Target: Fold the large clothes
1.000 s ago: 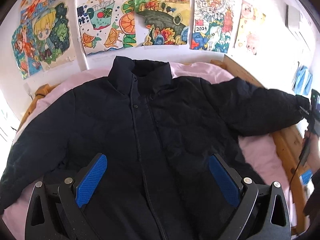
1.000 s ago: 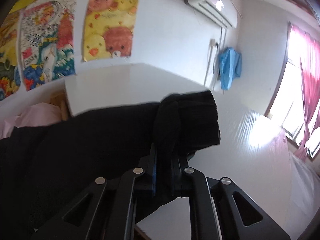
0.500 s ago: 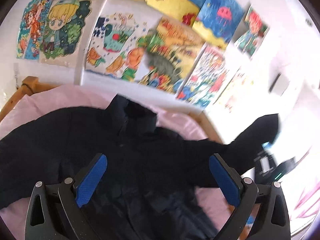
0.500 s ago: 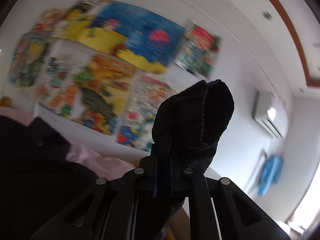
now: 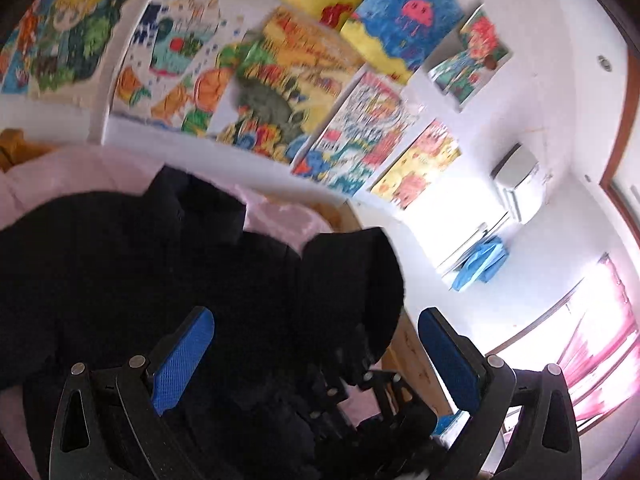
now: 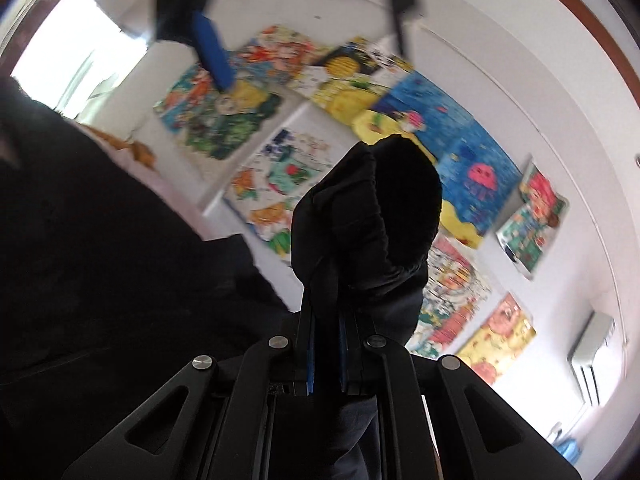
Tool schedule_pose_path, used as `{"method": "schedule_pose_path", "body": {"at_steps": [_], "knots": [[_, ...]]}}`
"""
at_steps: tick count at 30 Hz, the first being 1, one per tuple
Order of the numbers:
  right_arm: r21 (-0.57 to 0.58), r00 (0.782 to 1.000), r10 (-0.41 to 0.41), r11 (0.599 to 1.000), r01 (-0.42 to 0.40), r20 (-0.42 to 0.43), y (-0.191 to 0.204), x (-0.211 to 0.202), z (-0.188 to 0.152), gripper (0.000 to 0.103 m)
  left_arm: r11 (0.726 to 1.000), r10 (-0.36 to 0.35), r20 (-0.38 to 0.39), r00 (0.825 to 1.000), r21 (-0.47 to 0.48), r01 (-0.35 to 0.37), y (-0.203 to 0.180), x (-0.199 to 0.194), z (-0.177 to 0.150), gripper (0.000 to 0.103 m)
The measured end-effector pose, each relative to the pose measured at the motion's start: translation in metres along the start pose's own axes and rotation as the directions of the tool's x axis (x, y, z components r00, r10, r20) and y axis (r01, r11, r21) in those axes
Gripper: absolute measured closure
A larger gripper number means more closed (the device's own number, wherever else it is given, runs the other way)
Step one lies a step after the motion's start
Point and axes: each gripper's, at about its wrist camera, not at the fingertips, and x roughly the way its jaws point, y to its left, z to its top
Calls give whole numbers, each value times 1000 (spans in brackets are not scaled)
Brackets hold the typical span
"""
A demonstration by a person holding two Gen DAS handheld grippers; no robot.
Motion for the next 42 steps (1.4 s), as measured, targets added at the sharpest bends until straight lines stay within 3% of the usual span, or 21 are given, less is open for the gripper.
{"method": "schedule_pose_path", "body": {"at_steps": [4,7,12,15,17,18,20,23,25,27,28,29,30,32,35,39,42], "knots": [[-65,1000,25,998,-24,15,24,-11,-1,95,997,74,-48,996,-13,-75,0,16,-3,0],[-136,999,35,990,-31,25,43,-23,-3,95,991,137,-22,990,2,-137,-3,16,-4,0],[-188,997,56,981,-46,47,58,-35,3,95,967,255,-49,966,21,-254,-7,23,-4,0],[-205,997,54,978,-43,48,62,-40,4,95,958,287,-66,956,8,-287,-6,25,-5,17],[-202,998,54,978,-46,38,58,-36,6,95,950,309,-93,946,-4,-311,-4,28,-7,43],[-204,998,48,978,-41,30,58,-37,5,95,948,316,-109,943,-8,-319,-3,31,-8,50],[-196,999,51,979,-47,15,55,-36,7,94,949,310,-120,943,-24,-314,1,33,-9,74],[-207,999,42,978,-35,26,50,-33,8,93,950,303,-108,947,-42,-309,4,32,-7,93],[-226,998,46,974,-36,41,50,-34,8,82,949,310,-93,946,-30,-314,5,31,-3,95],[-232,996,57,972,-41,63,50,-40,8,47,946,325,-59,944,8,-325,3,27,4,96],[-229,995,63,972,-44,76,49,-42,9,38,941,337,-39,941,30,-336,3,23,7,96],[-224,993,67,974,-45,93,47,-45,8,24,933,356,-17,934,57,-355,4,19,11,96],[-215,991,73,975,-47,112,45,-50,8,17,923,378,3,926,78,-377,6,14,16,96],[-193,989,86,979,-61,123,40,-54,7,13,898,424,49,904,104,-427,16,0,23,96],[-104,991,101,990,-92,85,18,-45,5,8,845,517,85,852,109,-524,43,-16,31,96],[66,994,92,994,-89,-51,-27,-7,-10,7,795,602,29,798,67,-603,99,-7,26,96],[236,966,142,968,-89,-218,-57,40,-42,7,779,627,-4,779,47,-626,134,15,16,96]]}}
